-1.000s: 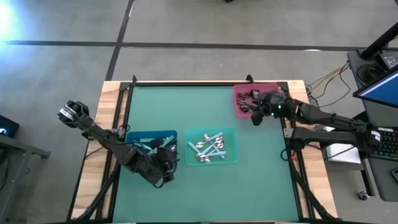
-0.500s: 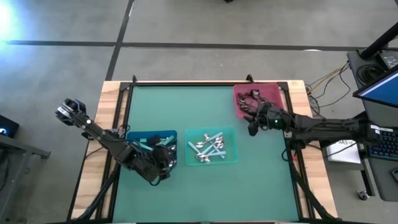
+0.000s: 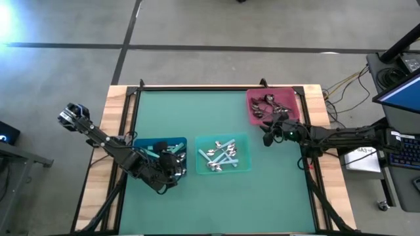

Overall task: Sort silverware by color (type)
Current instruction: Return to Home Position

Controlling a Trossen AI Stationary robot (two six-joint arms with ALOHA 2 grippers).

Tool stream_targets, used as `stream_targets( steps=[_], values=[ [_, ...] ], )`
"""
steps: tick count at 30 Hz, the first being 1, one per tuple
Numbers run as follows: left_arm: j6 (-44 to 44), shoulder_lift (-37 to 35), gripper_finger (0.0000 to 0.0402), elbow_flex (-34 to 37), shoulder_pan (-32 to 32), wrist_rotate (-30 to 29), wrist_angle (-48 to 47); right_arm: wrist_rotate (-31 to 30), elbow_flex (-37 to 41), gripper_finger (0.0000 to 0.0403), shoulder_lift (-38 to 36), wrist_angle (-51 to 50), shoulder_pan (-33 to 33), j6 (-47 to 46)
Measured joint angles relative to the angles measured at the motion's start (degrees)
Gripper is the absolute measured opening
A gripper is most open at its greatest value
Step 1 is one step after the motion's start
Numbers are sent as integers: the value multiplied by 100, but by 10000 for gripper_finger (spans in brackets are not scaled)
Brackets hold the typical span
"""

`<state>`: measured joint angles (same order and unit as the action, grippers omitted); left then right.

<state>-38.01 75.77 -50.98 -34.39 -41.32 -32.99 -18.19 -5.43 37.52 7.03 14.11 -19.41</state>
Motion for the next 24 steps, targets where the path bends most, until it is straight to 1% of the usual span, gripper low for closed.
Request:
stream_targets(
  steps=[5,15,20,24],
  values=[
    [0,-23,109,0,0,0,-118,-1,476,128,1,830,0,-11],
    [-51,-79,109,0,0,-37,-180,12,474,128,7,826,2,-7],
    [-50,-81,109,0,0,-462,-148,12,474,128,7,827,2,-7],
    [-14,-82,109,-41,0,-509,-101,12,476,128,7,828,4,-8]
  ],
)
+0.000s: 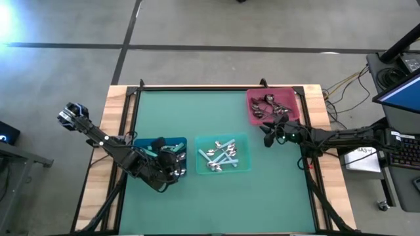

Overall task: Sort silverware by color (type)
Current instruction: Return to Home Position

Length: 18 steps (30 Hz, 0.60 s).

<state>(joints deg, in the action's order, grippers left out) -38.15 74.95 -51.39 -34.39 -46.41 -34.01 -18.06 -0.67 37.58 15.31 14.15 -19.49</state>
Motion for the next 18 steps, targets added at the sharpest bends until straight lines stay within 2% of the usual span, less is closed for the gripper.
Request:
stream_targets(
  steps=[7,18],
  values=[
    [-312,-112,109,-40,0,34,-1,2,2,128,-448,-31,2,2],
    [-330,-178,109,-42,0,151,13,2,4,128,-2046,-37,13,2]
  ],
)
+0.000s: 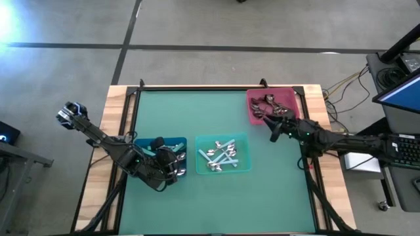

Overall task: Sort silverware by color (type)
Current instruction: Return to Home Position

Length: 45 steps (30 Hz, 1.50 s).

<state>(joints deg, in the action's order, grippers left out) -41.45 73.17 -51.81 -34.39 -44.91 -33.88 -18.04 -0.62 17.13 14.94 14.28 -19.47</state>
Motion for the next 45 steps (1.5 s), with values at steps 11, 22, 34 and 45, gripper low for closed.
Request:
stream_targets(
  steps=[11,22,34,45],
  values=[
    [26,0,109,-2,0,-90,41,0,0,128,-1363,19,0,0],
    [46,1,109,-2,0,-104,45,-1,2,128,-1696,-23,0,-2],
    [365,2,109,-4,212,-358,88,-2,4,128,-1548,-4,0,-2],
    [496,-77,109,162,235,49,320,0,4,128,-1550,-4,0,0]
  ],
)
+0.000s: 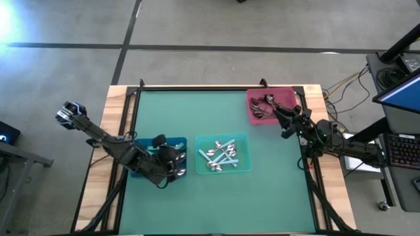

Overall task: Sort silverware by color (type)
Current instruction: Return to Home Position

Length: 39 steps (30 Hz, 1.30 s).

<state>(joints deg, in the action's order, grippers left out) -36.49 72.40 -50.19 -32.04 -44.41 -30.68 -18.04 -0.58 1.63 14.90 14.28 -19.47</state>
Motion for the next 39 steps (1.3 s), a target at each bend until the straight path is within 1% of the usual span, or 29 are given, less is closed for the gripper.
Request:
stream_targets(
  steps=[1,3,5,7,11,15,19,23,27,29,34,39],
  values=[
    [74,-108,109,108,-21,15,101,-2,0,128,0,2,0,-1],
    [374,-345,109,404,-24,14,609,0,0,128,0,0,0,1],
    [844,-643,109,905,-4,18,1226,-2,0,128,4,0,0,1],
    [1302,-978,109,1428,23,40,2038,-1,0,128,9,-1,0,-1],
    [1908,-1744,109,2490,106,186,3297,-2,0,128,4,-2,0,-1],
    [1991,-2500,109,3378,231,149,4052,-1,0,128,4,-3,0,1],
    [1982,-3034,109,4026,352,148,4595,-2,0,128,2,-2,0,-1],
    [2009,-3397,109,4463,452,150,4882,-2,0,128,2,-3,0,-1],
    [2193,-3982,109,4791,633,154,4936,-2,0,128,2,-2,0,-1],
    [2325,-4276,109,4931,757,248,4932,-2,0,128,2,-4,0,-1],
    [2740,-4690,109,4959,1125,734,4775,-2,0,128,2,-4,0,-1],
    [3312,-5062,109,4959,1750,766,4662,-2,0,128,2,-4,0,0]
  ],
)
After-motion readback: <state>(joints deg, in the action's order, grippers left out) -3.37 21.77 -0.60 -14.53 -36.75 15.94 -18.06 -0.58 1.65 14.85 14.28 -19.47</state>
